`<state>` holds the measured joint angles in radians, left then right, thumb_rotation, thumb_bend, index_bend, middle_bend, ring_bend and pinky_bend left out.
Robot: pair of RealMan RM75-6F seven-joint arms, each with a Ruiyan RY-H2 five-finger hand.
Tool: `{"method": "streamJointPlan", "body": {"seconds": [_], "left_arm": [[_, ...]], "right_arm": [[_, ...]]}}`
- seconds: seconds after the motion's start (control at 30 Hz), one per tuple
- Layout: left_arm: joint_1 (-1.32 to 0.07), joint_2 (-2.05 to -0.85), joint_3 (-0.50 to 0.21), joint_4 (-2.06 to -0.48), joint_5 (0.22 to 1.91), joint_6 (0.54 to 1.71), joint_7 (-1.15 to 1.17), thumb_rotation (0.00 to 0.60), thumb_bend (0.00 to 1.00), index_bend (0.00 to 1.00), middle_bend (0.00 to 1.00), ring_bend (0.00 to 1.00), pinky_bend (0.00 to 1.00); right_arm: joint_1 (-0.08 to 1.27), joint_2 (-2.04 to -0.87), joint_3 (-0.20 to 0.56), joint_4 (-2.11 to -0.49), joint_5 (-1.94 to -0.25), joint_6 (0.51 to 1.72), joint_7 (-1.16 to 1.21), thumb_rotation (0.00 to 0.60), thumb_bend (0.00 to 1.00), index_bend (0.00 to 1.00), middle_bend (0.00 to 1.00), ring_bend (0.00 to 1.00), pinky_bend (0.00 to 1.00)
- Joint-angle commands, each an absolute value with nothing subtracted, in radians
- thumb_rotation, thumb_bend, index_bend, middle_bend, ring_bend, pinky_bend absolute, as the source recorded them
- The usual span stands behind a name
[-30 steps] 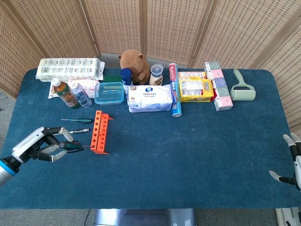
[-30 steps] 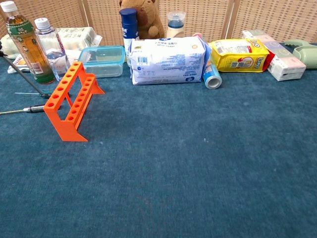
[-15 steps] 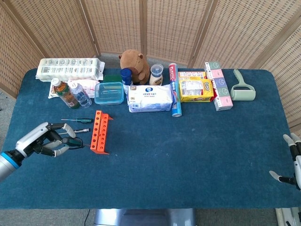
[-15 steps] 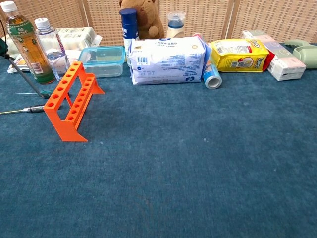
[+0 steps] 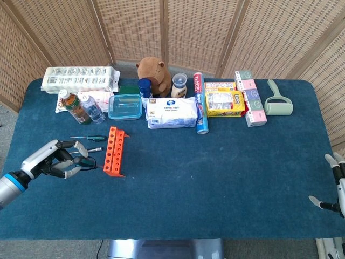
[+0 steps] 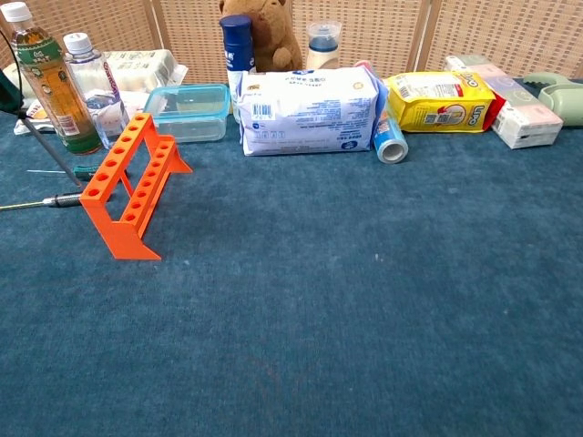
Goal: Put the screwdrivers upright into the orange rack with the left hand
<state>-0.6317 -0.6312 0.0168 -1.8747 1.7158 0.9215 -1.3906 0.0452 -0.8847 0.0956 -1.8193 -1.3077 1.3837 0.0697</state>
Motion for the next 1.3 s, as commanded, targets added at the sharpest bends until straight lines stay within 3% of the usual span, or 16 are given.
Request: {"method": "streamJointPlan", "body": {"seconds": [0.03,1.3], "left_arm": [[-0.633,-0.633,0.019,-1.874,1.714,0.921,-1.395,0.6,0.49,0.56,1.0,0.96,1.0],[-0.655,-0.669,0.022,-1.869,1.659,0.887,-1.328,0.6,0.49,0.55,1.0,0.96,1.0]], "right_arm": [[0.045,-0.884,0.096,-1.819,-1.308,1.384,0.07,0.6,0.0,0.05,0.0,0.0,0.0],[0.043,-0.879,0.094,-1.82,-1.311,1.384,0.08,0.6,0.0,0.05,0.0,0.0,0.0]]}}
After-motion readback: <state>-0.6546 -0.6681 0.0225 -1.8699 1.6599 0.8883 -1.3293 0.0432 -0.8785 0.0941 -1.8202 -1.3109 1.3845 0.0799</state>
